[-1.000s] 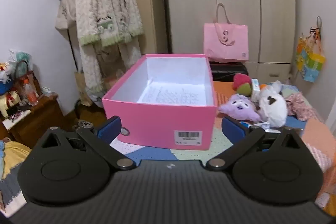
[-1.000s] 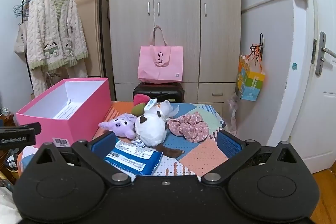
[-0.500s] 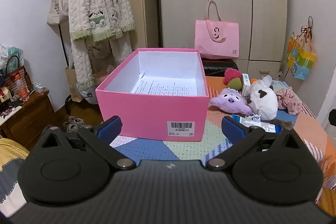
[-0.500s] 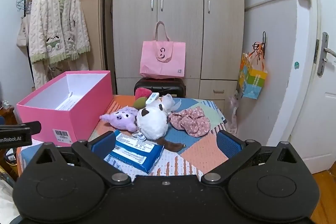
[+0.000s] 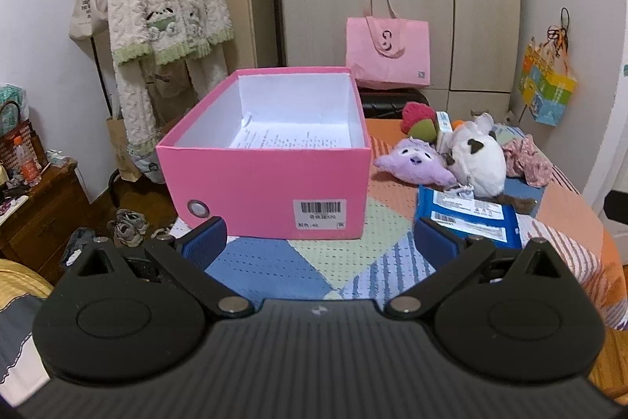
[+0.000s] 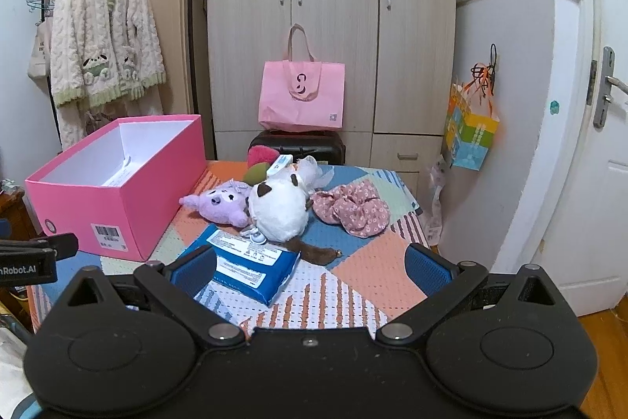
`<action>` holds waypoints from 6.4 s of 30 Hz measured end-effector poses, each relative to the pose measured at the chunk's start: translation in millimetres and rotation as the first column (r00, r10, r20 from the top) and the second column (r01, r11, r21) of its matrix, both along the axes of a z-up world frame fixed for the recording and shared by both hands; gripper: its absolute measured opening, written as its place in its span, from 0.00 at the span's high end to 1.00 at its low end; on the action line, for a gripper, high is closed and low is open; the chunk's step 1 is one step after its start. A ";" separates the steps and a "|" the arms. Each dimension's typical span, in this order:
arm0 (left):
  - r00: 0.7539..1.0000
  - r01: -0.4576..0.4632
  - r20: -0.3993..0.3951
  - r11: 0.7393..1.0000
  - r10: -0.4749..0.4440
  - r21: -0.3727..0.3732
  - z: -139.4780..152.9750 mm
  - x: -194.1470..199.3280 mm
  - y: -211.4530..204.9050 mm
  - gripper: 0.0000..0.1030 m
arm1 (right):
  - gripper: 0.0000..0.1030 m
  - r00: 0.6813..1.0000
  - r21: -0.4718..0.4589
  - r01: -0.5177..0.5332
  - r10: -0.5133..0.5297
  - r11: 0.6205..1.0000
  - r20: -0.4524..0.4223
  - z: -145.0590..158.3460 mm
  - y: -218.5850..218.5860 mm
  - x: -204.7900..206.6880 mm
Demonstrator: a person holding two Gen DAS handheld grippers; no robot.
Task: Organize soft objects
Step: 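Move the left tool toward the blue wet-wipes pack on the table, then lower the left tool over the blue wipes pack and close its fingers, then lift the held wipes pack with the left tool and carry it over the pink box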
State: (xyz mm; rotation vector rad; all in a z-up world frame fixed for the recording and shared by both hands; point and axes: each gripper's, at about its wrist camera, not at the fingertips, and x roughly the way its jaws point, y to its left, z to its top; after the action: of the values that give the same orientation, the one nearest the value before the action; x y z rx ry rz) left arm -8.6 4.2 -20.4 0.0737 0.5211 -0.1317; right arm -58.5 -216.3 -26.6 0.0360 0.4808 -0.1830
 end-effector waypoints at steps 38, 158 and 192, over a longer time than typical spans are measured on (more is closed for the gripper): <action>0.994 0.088 -0.057 0.996 -0.090 -0.027 -8.4 -3.6 -3.9 0.00 | 0.00 0.999 -0.024 -0.046 0.045 0.999 -0.017 -5.8 4.9 -2.4; 0.848 0.420 -0.283 0.894 -0.449 -0.158 -18.0 68.0 -58.1 0.35 | 0.29 0.865 0.105 -0.487 0.495 0.867 -0.078 -61.2 26.4 92.0; 0.889 0.300 -0.305 0.938 -0.341 -0.173 73.9 121.4 70.1 0.30 | 0.29 0.717 0.131 -0.669 0.682 0.731 -0.142 31.5 149.4 172.7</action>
State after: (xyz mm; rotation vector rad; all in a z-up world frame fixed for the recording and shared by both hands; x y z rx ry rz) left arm 112.9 74.3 53.5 0.0177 0.8349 -0.5082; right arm 114.2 -66.9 4.9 -0.0920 0.6555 0.5693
